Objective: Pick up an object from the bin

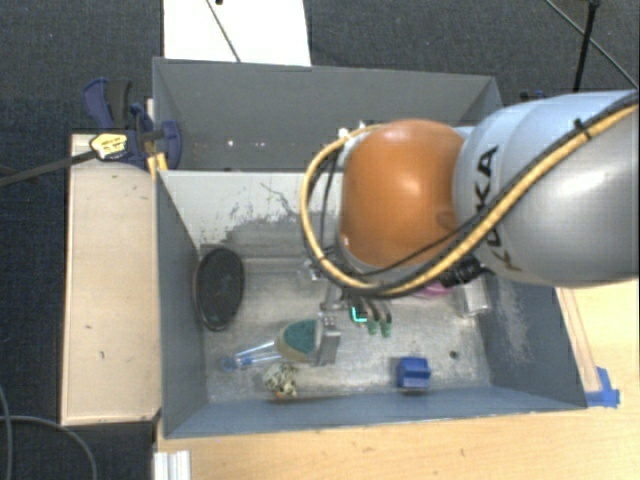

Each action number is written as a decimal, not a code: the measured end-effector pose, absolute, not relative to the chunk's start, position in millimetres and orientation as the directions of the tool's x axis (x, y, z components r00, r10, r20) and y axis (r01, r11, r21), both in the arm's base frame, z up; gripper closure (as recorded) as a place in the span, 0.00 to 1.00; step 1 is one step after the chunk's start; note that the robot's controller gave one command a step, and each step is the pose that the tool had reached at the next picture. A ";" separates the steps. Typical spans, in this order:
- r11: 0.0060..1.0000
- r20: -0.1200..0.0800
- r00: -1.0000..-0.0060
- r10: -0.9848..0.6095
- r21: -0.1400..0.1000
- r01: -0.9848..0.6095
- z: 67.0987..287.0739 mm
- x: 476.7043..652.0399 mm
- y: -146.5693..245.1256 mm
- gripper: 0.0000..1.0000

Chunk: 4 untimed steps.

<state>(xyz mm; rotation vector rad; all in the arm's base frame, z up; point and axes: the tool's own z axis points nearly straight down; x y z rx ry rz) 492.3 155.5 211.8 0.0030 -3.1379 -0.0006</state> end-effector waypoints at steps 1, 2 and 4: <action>0.995 0.005 -0.995 0.097 -0.002 0.097 66.2 515.3 116.3 0.00; 0.995 -0.001 -0.995 0.101 0.002 0.101 70.0 517.0 118.0 1.00; 0.994 -0.012 -0.994 0.110 0.004 0.110 324.4 566.9 121.2 1.00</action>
Offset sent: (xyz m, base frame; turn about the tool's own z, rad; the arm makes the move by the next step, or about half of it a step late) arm 0.0244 -0.0377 -0.1418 0.0930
